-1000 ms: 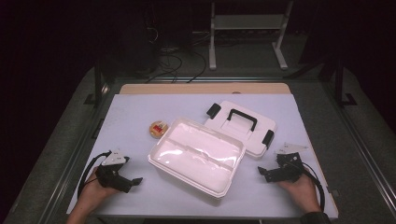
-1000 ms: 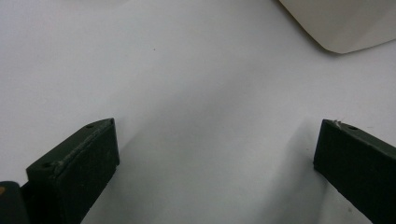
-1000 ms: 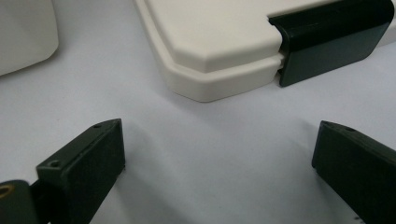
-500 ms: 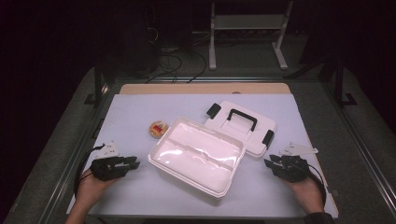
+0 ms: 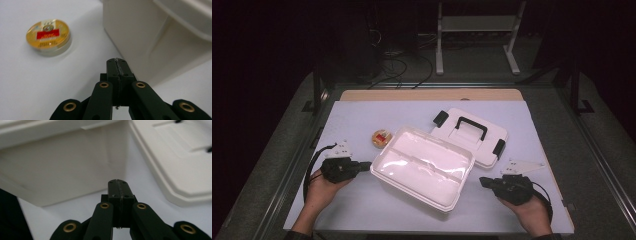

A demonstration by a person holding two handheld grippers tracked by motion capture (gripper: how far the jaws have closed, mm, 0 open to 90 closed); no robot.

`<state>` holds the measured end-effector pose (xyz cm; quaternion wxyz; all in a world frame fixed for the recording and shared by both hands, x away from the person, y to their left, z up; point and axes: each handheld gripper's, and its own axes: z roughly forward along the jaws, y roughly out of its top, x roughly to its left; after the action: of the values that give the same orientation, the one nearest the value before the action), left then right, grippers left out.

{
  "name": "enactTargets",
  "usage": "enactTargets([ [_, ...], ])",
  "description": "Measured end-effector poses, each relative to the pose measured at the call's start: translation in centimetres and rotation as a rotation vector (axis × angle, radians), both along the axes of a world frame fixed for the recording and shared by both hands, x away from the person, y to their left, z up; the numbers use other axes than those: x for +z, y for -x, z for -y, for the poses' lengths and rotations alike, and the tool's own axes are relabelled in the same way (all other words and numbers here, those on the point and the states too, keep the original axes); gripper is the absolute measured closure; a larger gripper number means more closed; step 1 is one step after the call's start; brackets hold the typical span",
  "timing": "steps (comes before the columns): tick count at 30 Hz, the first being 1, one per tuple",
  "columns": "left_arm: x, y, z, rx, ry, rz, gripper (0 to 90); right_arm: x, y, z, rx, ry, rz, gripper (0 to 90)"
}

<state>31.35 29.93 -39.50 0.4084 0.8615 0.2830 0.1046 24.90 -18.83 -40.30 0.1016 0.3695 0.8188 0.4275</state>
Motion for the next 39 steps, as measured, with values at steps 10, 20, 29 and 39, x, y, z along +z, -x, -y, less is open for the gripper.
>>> enactTargets([
  [10,0.7,-1.2,2.1,-0.054,0.062,0.007,89.8,0.9,-0.4,-2.4,0.058,-0.018,0.027,89.9],
  [20,0.6,-1.0,2.7,-0.086,0.080,0.002,89.8,1.1,-1.5,-2.4,0.056,-0.011,0.046,89.9],
  [29,0.7,-0.2,2.4,-0.105,0.103,-0.008,89.8,1.2,-2.5,-2.2,0.049,-0.006,0.052,89.9],
  [39,1.0,1.1,2.7,-0.131,0.081,-0.012,89.8,1.3,-4.0,-2.1,0.048,0.006,0.052,89.9],
])
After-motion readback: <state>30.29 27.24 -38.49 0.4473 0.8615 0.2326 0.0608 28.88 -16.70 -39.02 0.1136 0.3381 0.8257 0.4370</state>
